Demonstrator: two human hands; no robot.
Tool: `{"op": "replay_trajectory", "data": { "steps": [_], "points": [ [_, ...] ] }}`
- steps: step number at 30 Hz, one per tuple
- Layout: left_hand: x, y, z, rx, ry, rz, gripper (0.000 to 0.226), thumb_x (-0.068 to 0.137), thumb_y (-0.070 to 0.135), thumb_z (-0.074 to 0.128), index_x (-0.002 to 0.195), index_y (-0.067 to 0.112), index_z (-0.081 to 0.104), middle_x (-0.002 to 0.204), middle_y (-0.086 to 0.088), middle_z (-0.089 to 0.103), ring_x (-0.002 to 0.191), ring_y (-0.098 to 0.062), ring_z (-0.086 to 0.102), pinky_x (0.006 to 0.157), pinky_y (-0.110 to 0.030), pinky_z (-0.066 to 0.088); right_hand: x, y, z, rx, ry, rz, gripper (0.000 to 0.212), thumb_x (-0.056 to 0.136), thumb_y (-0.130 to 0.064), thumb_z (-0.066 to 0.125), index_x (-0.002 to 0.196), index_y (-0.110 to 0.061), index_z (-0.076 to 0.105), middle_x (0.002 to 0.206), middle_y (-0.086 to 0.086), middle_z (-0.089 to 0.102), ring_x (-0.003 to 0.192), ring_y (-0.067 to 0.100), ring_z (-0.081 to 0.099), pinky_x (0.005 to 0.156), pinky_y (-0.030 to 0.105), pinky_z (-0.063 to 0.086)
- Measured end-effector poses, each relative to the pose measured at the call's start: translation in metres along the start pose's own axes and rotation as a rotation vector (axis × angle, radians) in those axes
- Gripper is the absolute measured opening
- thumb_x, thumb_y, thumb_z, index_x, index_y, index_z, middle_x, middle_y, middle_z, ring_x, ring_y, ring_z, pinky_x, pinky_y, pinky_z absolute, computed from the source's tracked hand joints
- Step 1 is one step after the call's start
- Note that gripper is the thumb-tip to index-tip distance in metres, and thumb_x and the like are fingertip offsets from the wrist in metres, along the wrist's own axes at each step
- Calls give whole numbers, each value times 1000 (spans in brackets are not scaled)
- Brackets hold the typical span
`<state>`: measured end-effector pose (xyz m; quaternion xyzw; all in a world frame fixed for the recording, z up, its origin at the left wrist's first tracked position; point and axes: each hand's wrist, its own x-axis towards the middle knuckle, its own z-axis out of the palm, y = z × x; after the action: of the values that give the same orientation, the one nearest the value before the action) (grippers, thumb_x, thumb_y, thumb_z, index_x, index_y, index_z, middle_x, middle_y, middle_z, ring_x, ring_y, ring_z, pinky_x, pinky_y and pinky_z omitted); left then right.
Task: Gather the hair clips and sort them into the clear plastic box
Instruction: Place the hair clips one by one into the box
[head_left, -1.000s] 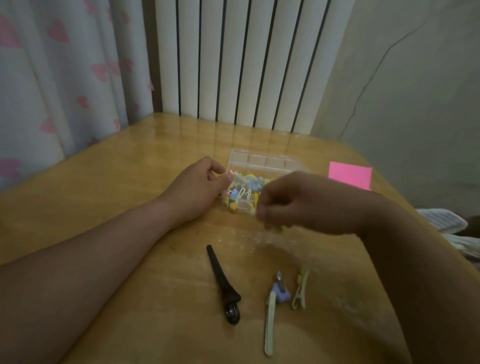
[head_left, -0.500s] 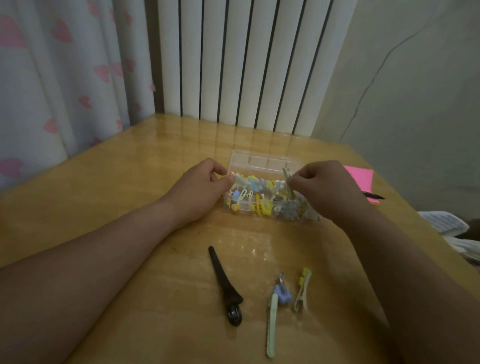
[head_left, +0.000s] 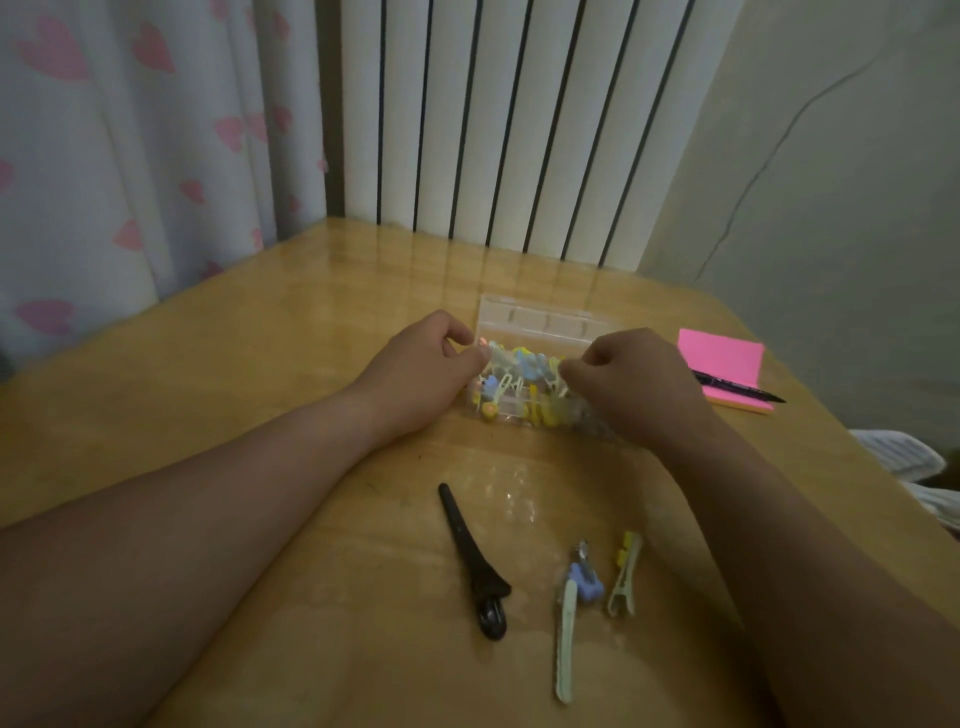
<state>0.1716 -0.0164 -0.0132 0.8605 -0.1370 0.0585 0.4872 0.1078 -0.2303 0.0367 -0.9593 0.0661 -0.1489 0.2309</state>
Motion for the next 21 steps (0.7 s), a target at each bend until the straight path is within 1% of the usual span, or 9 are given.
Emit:
{"op": "replay_trajectory", "data": {
  "steps": [3,5,7,9,12,14,16,17,21],
  "points": [
    [-1,2,0,5,-6,-1,35,101,51,64,123,24,64,91,4,68,82,-11,64,67,-31,43,-2,7,-14,31,-21,-122,28,97,-37,70,78,-16,73,68,-1,67,61,14,62,63,38,58],
    [-1,2,-1,-2,-9,-3,35,101,52,64,123,24,64,91,3,69,84,-12,66,68,-31,44,-6,10,-30,41,-149,-218,31,96,-40,73,79,-14,73,65,-1,64,56,9,54,58,30,48],
    [-1,2,-1,-7,-13,-5,35,101,52,64,123,25,64,92,3,70,86,-13,67,69,-32,45,-10,14,-49,66,-396,-292,23,95,-38,74,82,-19,75,70,1,67,60,5,57,65,29,48],
    [-1,3,-1,-11,-11,-1,35,101,52,64,123,24,64,92,3,70,86,-13,67,70,-32,46,-17,16,-67,109,-730,-331,3,95,-26,76,93,-27,77,80,-2,70,73,10,62,76,32,51],
    [-1,2,-1,-9,-9,-1,35,101,52,64,122,25,64,91,3,70,87,-15,67,72,-34,48,-24,14,-79,48,-1049,-357,23,95,-13,76,104,-34,77,90,14,67,77,30,58,76,45,51],
    [-1,1,-1,-9,-10,-4,36,101,54,64,122,25,64,93,2,71,88,-16,67,74,-35,50,-28,8,-76,-56,-1113,-338,29,96,-8,72,101,-36,76,103,15,71,83,27,66,79,46,57],
    [-2,1,-1,-5,-16,-3,37,101,55,64,123,25,64,91,3,71,88,-14,67,74,-35,50,-33,3,-71,-110,-1171,-221,29,98,-2,66,105,-28,77,110,12,73,79,11,70,79,38,64],
    [-1,1,-1,-5,-14,-2,37,101,55,64,123,25,64,89,3,71,87,-13,67,73,-35,49,-34,2,-69,-135,-1187,-177,28,98,0,65,109,-23,77,114,14,72,79,9,70,79,38,65],
    [-1,0,-2,-1,-8,1,34,101,54,64,122,26,65,89,2,69,83,-14,65,66,-33,42,-36,-4,-59,-192,-1185,-128,27,94,1,71,107,-22,77,109,12,65,86,20,68,74,43,68]
  ]
}}
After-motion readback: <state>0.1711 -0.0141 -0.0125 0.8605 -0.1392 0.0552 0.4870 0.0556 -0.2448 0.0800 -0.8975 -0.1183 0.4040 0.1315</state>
